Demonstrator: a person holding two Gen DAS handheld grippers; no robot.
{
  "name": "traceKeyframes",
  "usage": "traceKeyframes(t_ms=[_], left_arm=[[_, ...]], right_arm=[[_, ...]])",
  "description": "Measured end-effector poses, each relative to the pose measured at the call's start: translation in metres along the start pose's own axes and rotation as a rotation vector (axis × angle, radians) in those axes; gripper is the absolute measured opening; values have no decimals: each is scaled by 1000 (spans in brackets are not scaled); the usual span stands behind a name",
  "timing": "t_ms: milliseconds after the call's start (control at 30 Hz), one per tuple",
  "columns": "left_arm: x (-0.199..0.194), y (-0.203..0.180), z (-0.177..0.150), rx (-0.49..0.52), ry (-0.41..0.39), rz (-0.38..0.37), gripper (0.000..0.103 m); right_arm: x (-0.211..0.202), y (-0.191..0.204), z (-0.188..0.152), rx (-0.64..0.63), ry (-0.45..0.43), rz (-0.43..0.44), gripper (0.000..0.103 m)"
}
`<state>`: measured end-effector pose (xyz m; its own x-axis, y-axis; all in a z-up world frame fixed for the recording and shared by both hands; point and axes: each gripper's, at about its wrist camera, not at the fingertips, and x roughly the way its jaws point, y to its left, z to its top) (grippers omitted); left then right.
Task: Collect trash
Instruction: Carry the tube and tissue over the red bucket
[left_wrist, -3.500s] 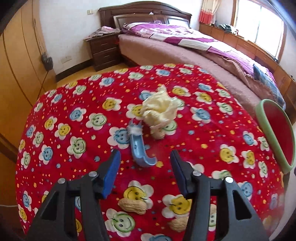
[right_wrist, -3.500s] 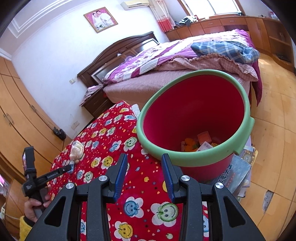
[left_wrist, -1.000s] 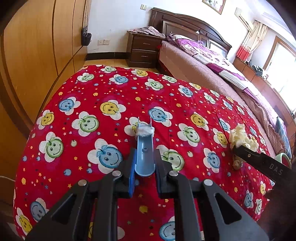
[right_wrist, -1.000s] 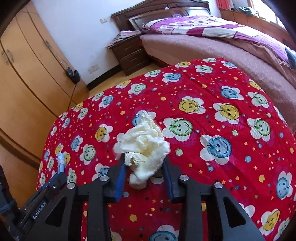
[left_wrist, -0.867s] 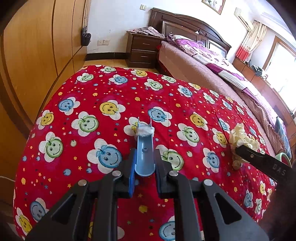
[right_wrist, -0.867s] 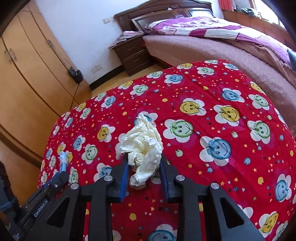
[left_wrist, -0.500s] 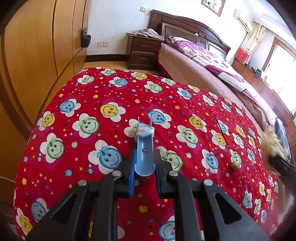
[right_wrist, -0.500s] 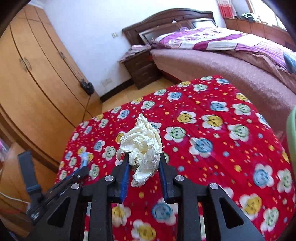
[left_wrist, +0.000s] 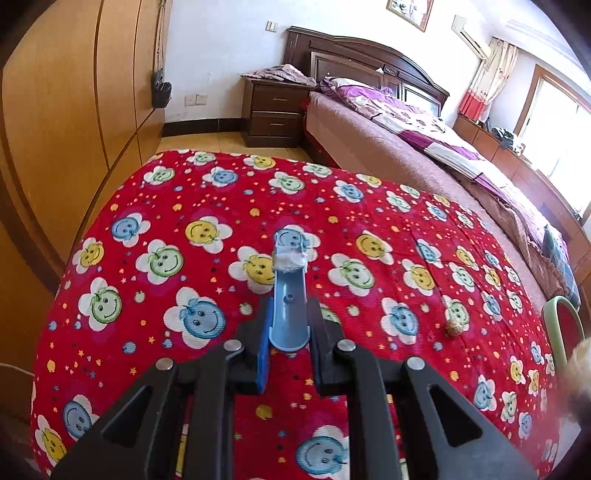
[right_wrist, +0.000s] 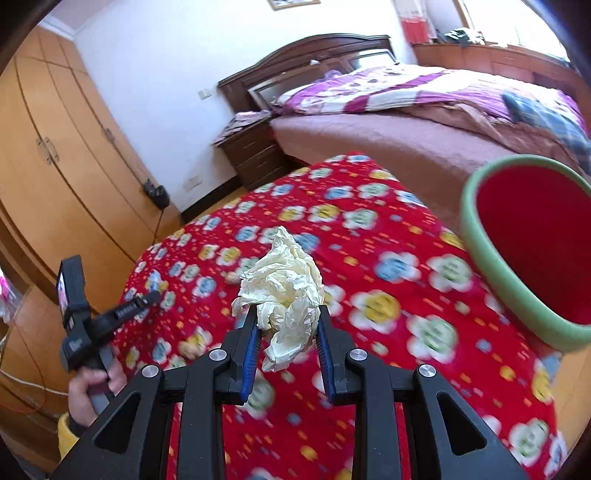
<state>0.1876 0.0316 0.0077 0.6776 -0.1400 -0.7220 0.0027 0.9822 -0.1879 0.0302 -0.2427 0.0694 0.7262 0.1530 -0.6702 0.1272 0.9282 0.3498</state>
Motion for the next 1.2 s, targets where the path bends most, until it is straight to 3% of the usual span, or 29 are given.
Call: traceKeyframes(t_ms=[233, 433, 1200], left_arm=[[-22, -20, 0, 40, -14, -20, 17], [-47, -49, -6, 84, -21, -69, 17], [-85, -236, -58, 333, 84, -359, 17]], right_arm=[[-37, -34, -8, 24, -71, -73, 29], [-63, -57, -11, 76, -126, -70, 29], [-113, -145, -19, 228, -255, -139, 29]])
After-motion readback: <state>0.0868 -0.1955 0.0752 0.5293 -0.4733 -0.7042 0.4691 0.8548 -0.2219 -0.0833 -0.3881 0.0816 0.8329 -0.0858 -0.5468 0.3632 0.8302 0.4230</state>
